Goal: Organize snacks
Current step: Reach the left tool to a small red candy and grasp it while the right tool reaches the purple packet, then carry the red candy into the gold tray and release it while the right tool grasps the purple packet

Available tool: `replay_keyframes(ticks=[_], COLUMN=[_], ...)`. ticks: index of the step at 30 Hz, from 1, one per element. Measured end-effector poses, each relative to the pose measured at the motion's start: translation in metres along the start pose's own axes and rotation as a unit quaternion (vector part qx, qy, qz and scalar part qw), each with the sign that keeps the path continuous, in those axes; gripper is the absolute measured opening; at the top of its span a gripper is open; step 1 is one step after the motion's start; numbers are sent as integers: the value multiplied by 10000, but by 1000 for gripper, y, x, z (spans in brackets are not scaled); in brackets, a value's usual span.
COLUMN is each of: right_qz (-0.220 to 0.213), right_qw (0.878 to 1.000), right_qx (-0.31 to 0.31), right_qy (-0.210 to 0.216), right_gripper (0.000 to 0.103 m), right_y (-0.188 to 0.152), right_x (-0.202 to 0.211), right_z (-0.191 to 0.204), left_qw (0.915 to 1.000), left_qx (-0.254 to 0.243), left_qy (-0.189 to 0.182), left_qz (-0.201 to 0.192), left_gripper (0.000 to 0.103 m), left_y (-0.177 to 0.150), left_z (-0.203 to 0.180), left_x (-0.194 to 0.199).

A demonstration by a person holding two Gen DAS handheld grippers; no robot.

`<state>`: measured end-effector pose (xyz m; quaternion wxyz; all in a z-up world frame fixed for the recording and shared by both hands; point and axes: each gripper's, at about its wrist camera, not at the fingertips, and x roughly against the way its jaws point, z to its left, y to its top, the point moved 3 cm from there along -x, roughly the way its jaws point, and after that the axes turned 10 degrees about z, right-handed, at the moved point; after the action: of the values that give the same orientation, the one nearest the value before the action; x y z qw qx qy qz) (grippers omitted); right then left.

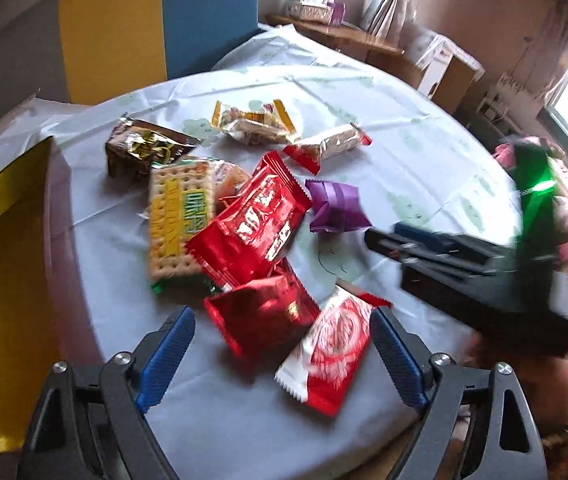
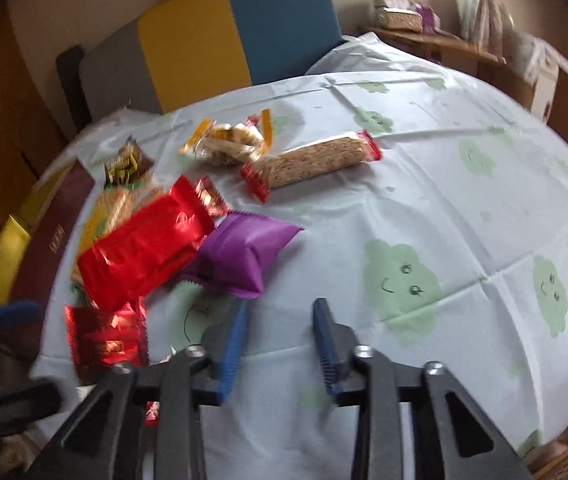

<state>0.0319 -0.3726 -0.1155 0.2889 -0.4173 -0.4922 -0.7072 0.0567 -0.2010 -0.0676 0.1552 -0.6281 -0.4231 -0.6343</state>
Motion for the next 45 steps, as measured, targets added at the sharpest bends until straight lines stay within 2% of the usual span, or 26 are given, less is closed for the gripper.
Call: replay_keyframes(ticks=[2,5,8,12,19,21,22,29,35,41,45], right_qz=[-152,-269,-240,-241,38,93,81,-132,-306,-347,-340], right_qw=[9997,9992,9991,9992,9997,9993,9986,9944,9938,9945,9946], right_qx=[-154,-274,-343,-244,-173,-264,-304,-675,-768,-759,-759], right_qy=[56,-91,52,198,190,264,435,798,745,639,614], right_gripper=[52,52,53,53,52,48,40,36,35,35,35], right_y=[3,9,13,26,46,46,44,25,12,12,11], right_x=[8,15,13,4,-27,-31,-31,-22,-16,-16,-13], right_z=[-8,-15,-16,-1,17,14,13,-3,-7,-5,-4], left_qw=[9999,9994,9994,9999,9999,9997,9995,9976,9955,9913,9871], left_qx=[88,249,314,88,54,94,119,240,317,313,464], left_qy=[51,104,82,58,-89,-154,-212,-527,-735,-907,-920], left_qz=[138,211,142,-8,-130,-162,-184,-391,-510,-904,-1228], left_gripper=[86,73,72,59,56,55,55,51,50,48,48], left_y=[7,13,14,10,5,2,1,-5,-6,-1,4], left_z=[0,5,9,8,11,13,13,15,17,20,38], left_x=[-15,-30,-34,-33,-27,-25,-24,-12,-1,36,65])
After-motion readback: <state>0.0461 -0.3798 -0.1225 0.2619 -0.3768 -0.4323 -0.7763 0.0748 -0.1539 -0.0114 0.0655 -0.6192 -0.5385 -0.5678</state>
